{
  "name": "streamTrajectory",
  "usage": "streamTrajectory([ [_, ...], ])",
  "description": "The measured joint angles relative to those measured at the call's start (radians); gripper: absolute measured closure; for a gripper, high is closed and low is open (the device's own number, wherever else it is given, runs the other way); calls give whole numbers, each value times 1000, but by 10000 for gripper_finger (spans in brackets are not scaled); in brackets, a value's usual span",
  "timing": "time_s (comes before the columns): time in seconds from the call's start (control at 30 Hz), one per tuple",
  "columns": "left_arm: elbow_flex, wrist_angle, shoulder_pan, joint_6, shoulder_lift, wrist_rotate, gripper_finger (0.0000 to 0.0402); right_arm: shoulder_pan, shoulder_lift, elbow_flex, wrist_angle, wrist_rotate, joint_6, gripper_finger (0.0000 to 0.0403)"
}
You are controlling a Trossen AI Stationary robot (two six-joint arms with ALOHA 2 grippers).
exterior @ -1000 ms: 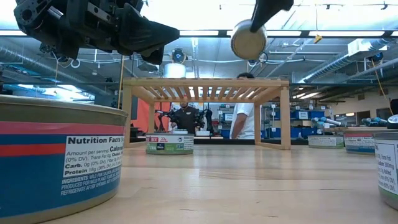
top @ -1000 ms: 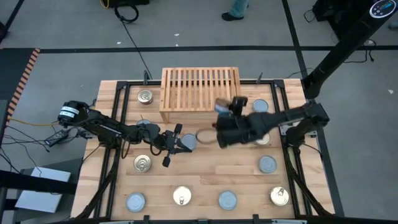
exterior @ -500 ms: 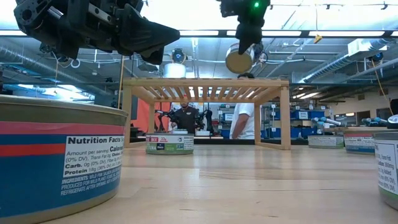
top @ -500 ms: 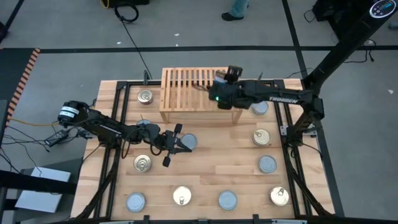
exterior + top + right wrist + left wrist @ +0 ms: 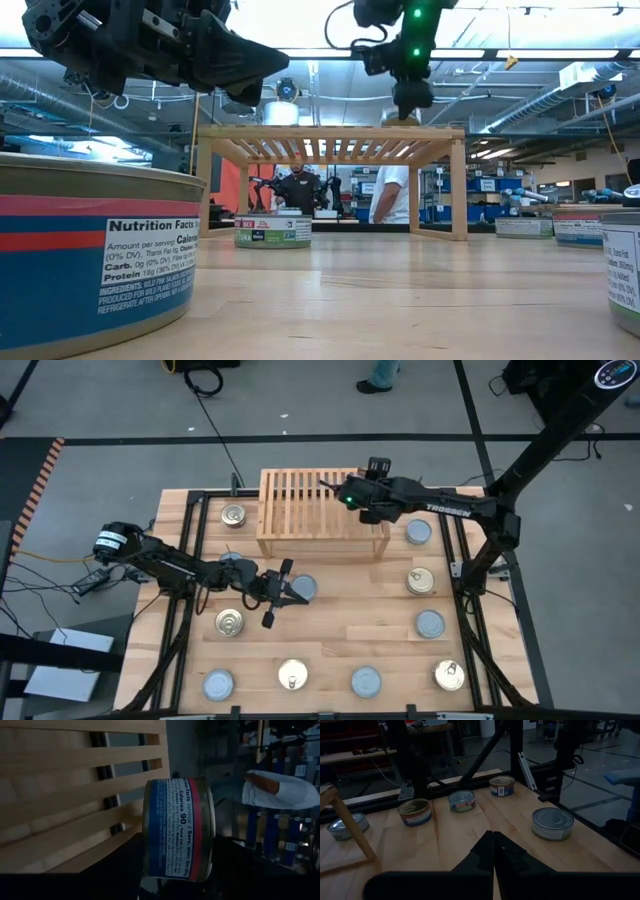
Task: Stack canned seafood by type on shelf
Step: Put the blue tuna can on the shelf
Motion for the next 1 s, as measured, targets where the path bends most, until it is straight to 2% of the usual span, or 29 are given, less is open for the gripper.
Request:
streamTrajectory([
  [0.43, 0, -1, 0, 0, 0, -10, 394, -80, -3, -31, 76, -88, -12, 186],
  [0.6, 0, -2, 0, 0, 0, -10, 394, -80, -3, -30, 75, -105, 3, 170],
  [0.8, 0, -3, 0, -1, 0, -10, 394, -79, 0, -33, 64, -186, 10, 148],
  [1.0, 0, -3, 0, -1, 0, -10, 394, -79, 0, -32, 68, -195, 8, 130],
])
